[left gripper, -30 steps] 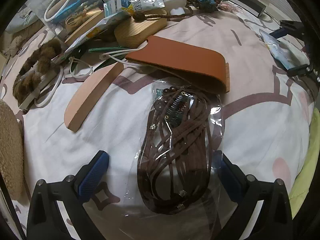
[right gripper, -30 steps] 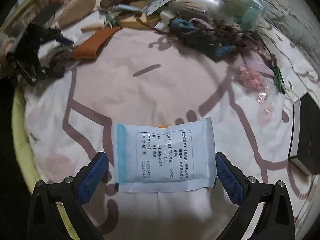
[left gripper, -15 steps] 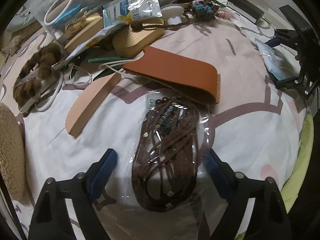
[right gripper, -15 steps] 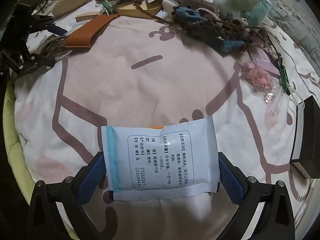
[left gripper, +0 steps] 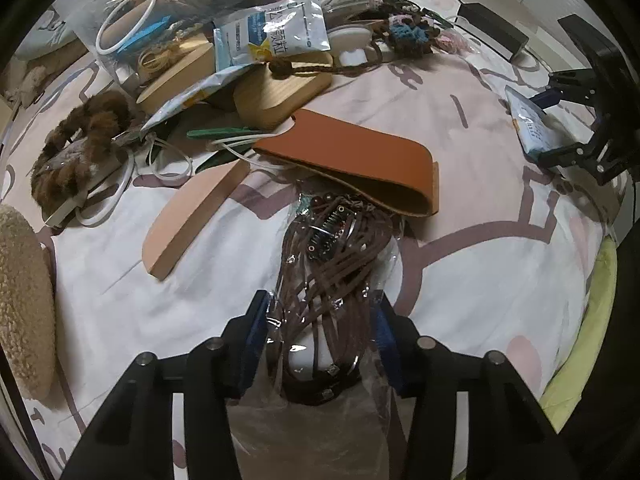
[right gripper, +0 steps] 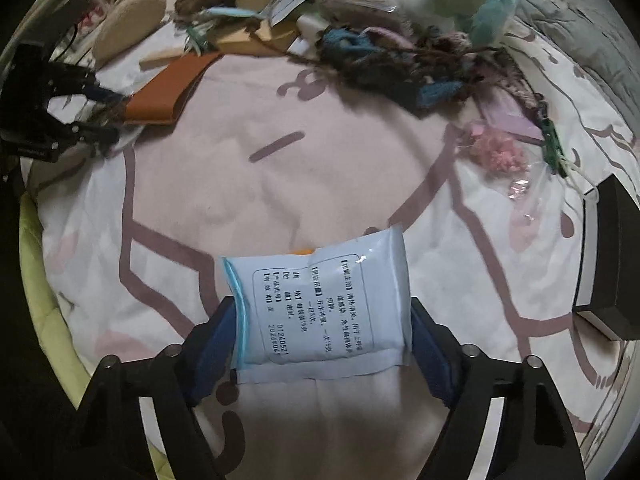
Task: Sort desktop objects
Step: 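Lift the cord bag with the left while the right lifts the white packet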
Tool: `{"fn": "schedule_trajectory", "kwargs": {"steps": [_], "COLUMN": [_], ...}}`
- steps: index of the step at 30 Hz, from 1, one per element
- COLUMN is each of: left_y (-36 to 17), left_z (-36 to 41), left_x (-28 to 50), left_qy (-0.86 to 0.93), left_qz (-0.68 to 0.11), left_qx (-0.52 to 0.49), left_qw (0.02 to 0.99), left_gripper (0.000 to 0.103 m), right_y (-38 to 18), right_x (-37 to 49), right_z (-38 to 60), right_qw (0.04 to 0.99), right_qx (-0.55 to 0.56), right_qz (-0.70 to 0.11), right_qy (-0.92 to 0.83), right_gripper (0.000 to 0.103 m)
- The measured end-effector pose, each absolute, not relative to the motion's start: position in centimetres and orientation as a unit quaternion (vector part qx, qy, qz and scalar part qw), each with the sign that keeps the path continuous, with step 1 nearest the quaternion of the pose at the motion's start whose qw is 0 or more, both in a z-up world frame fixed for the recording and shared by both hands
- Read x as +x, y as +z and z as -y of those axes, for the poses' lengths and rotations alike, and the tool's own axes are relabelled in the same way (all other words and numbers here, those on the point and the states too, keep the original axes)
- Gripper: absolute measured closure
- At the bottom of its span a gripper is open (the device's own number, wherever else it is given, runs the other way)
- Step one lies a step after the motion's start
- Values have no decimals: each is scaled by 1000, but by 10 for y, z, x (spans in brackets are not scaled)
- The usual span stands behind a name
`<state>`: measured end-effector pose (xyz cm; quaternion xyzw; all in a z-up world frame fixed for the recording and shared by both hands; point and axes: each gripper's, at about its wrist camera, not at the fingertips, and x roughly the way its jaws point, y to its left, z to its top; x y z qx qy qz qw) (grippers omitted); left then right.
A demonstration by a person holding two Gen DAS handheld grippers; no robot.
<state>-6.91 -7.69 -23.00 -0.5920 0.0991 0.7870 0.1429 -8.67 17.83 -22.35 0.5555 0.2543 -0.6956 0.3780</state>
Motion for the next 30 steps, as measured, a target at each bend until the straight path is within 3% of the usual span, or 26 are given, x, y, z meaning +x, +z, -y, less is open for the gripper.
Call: {"fn": "schedule_trajectory", "kwargs": {"steps": [7, 9, 21, 30], "left_y": [-228, -252, -211, -189], "left_z": [46, -12, 47, 48], "left_x": [-56, -91, -71, -75], "left_qy": [785, 785, 812, 834], "left_qz": [-99, -96, -60, -58], "left_qx": [-595, -598, -572, -545], "left_qw": [137, 132, 95, 65], "left_gripper": [59, 59, 59, 59], "right_y": [-211, -207, -180, -130], "right_x": [-97, -99, -120, -137], "right_z": [-178, -180, -182, -189], "right_qw": [369, 365, 300, 282], "right_qx": [549, 547, 527, 479], "right_qz": [-248, -240, -193, -134], "right_qy": [-708, -714, -771, -820], "right_gripper": [24, 24, 24, 24]}}
